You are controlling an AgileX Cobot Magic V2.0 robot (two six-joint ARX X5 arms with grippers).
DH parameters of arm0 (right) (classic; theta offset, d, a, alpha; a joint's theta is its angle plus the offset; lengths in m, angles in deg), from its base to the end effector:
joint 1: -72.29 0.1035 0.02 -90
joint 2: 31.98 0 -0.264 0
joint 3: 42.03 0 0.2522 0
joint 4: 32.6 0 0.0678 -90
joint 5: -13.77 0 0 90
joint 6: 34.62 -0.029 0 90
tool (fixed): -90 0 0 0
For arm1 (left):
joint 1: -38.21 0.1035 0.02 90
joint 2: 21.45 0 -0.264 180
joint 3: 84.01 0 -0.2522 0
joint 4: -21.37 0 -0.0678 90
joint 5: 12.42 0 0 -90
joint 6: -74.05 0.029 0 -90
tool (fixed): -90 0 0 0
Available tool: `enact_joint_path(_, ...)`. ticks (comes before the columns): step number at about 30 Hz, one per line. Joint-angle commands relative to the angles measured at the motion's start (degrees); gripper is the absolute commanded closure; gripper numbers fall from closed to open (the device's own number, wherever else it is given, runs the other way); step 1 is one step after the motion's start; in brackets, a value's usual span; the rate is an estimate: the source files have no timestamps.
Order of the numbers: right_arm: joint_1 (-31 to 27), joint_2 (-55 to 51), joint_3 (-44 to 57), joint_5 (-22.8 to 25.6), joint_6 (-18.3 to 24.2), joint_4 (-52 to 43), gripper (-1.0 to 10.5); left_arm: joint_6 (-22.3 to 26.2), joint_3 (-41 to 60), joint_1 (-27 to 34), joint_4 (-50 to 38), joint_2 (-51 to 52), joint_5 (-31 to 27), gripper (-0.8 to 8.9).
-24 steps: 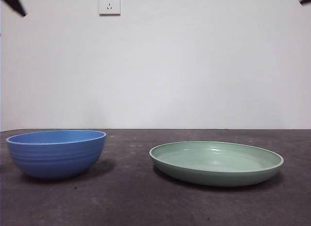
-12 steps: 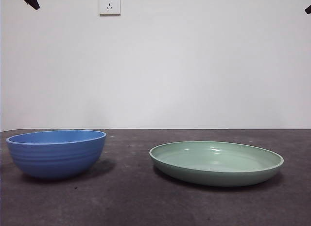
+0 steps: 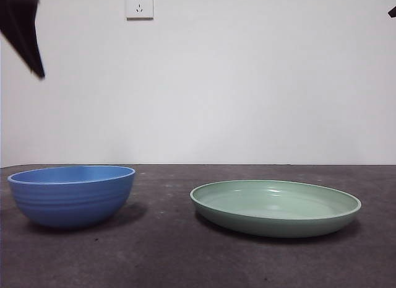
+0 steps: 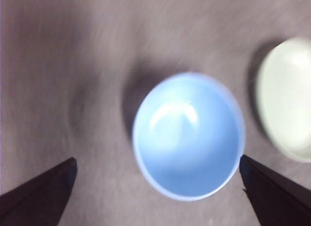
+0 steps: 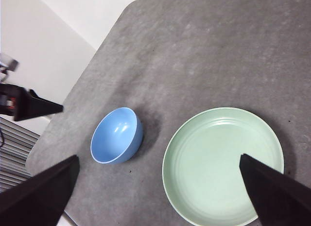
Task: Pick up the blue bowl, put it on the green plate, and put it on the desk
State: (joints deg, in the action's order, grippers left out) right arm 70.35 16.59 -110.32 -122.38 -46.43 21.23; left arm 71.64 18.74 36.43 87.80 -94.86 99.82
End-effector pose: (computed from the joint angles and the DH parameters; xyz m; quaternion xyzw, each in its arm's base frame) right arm 0.1561 0.0156 0.3372 0.2100 0.3034 0.3303 0.8688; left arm 0.2394 -0.0184 0.2894 -0.1098 0.5148 -0.1670 0.8337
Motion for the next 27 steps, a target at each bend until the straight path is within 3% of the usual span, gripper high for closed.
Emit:
enact_joint_path(1,0.02,0.42,-0.94,0.09,0.66,-0.24,3.7,0.50,-1.05,-0.26,0.26,-4.07,-0.35,2.55)
enact_joint_path(13,0.02,0.42,-0.94,0.09,0.68,0.44,3.7,1.03,-1.05,-4.39,-0.48,-17.84,-0.42,2.60)
enact_joint_path(18,0.02,0.42,-0.94,0.09,0.68,0.70,3.7,1.31,-1.05,-4.98,-4.31,-21.57,-0.46,3.52)
enact_joint_path(21,0.02,0.42,-0.94,0.09,0.68,0.70,3.7,1.29,-1.05,-4.98,-4.90,-22.67,-0.70,3.60)
enact_joint_path(27,0.02,0.42,-0.94,0.09,0.68,0.68,3.7,1.07,-1.05,-4.98,-4.66,-23.30,-2.34,6.76)
